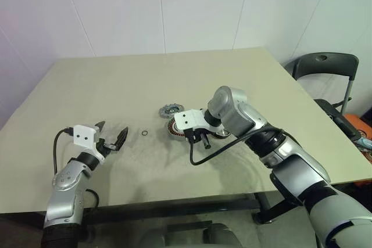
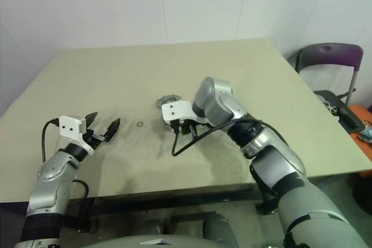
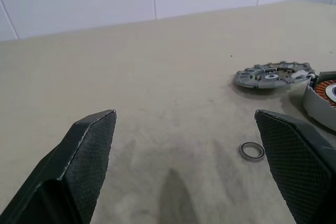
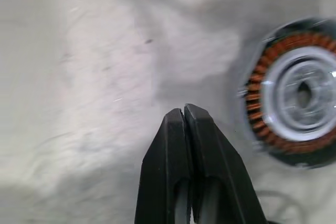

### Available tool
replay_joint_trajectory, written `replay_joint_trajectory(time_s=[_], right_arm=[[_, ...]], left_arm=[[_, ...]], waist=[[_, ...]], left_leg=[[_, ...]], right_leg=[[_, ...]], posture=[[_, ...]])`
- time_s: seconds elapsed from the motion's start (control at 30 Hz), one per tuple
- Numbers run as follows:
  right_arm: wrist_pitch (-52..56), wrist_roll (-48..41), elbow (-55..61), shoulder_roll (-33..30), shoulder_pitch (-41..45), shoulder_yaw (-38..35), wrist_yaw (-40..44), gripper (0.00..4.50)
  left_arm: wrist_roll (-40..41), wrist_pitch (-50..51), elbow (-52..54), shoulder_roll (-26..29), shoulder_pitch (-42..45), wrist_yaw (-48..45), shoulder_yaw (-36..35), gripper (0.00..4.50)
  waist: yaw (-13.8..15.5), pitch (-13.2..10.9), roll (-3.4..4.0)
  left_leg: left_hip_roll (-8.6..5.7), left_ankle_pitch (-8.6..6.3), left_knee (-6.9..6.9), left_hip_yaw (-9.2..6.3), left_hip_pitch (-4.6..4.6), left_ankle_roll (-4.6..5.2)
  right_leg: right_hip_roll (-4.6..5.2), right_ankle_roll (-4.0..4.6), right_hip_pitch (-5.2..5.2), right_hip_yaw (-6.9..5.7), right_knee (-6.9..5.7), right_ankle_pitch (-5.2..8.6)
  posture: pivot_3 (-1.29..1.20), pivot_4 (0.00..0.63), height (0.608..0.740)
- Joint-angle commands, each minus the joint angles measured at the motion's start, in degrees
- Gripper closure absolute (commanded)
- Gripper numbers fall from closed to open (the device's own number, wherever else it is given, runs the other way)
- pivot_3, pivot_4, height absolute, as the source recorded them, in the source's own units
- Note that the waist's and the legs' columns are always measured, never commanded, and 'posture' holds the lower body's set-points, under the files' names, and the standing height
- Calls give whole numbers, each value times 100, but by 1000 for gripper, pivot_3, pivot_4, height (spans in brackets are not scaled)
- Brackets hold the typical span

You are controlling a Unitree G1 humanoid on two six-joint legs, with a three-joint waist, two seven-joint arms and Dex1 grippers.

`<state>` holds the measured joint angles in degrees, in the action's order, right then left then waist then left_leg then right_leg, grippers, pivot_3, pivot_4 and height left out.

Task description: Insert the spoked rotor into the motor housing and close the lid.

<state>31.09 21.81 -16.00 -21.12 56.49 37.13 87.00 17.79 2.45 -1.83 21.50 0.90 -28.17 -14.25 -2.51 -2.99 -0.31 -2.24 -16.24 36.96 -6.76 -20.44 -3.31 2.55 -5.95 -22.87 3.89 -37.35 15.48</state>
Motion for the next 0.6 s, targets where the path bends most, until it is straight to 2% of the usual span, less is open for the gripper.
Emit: replay_joint_trajectory(time_s=[0.03, 0.3, 0.4, 0.6], right_arm=[[22, -115, 205, 6, 65, -85, -157, 4469], [-736, -122, -565, 346, 295, -129, -998, 4469], [-868, -119, -776, 448, 397, -109, -1107, 3908], [-1023, -90, -1251, 674, 677, -98, -1262, 1915]], left_arm=[[32, -48, 57, 51, 147, -16, -40, 0], [1, -41, 67, 29, 180, 0, -9, 0], [8, -32, 103, 34, 144, 6, -24, 0], [20, -26, 85, 63, 137, -4, -54, 0]], waist=[[4, 0, 0], [3, 0, -1], [9, 0, -1], [7, 0, -1]], left_leg=[[0, 0, 0, 0, 1, 0], [0, 0, -1, 0, 1, 0], [0, 0, -2, -2, 0, 0], [0, 0, -1, -3, 1, 0]], right_leg=[[0, 0, 1, 0, 0, 0], [2, 0, 1, 0, 1, 0], [1, 1, -1, 0, 1, 0], [1, 1, 1, 0, 1, 0]], posture=[[0, 0, 740], [0, 0, 740], [0, 0, 740], [0, 0, 740]])
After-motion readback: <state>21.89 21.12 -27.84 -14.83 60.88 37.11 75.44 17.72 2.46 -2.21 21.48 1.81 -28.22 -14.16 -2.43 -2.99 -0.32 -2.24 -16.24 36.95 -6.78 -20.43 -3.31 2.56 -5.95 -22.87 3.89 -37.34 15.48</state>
